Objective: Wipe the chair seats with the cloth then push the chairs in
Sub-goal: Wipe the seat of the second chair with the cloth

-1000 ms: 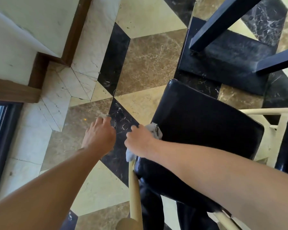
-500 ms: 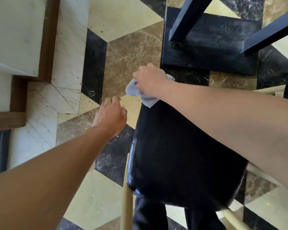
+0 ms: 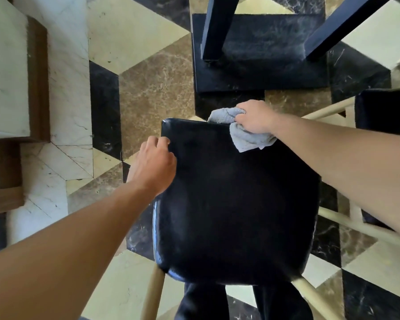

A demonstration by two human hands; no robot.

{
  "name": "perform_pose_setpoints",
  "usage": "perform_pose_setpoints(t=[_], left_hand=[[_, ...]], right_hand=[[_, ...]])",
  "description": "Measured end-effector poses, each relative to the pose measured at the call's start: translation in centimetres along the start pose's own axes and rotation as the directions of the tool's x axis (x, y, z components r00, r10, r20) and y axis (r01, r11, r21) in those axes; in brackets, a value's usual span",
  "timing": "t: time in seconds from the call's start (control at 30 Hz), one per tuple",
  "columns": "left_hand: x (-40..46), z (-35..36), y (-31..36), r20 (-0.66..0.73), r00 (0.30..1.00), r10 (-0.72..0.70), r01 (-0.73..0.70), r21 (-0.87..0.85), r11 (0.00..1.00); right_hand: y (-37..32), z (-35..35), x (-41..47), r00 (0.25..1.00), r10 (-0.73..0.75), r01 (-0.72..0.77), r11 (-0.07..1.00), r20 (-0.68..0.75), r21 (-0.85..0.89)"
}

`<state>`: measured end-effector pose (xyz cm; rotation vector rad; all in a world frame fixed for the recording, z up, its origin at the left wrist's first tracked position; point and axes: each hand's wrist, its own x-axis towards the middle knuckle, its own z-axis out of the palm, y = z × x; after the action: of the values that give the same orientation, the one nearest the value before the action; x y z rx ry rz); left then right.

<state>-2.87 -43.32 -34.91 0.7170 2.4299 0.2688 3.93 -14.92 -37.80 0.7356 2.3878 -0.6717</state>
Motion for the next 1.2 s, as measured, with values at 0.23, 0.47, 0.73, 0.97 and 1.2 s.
perform_pose_setpoints(t=[0.23,0.47,0.73,0.97,1.2], left_hand=[[-0.2,1.3,5.6,-0.012,0.999,0.038,-0.037,0.075,0.996],[-3.3,4.8,12.4,0.038,0.984,0.174,-0.178,0.166,0.970],[-7.0,9.4,18.6,0.114,0.975,0.193,-0.210,0.165,0.964],[-10.4,11.9,21.6,0.167,0.964,0.208,-0.243,0.220,0.945],[-12.7,13.4,22.8,0.204,0.961,0.186,-0.240,0.284,0.928]], right_hand=[[9.4,-1.4,-4.2,0.982,0.160,-0.147,0.981,-0.100,0.129],[15.7,0.4,-8.2,0.880,0.354,-0.271,0.922,-0.317,0.276],[19.2,5.4,-14.5,0.711,0.700,-0.402,0.490,-0.074,0.773],[20.5,12.1,-23.9,0.760,0.590,-0.578,0.420,0.273,0.700],[20.1,17.7,-30.5,0.741,0.491,-0.669,0.488,0.458,0.561]])
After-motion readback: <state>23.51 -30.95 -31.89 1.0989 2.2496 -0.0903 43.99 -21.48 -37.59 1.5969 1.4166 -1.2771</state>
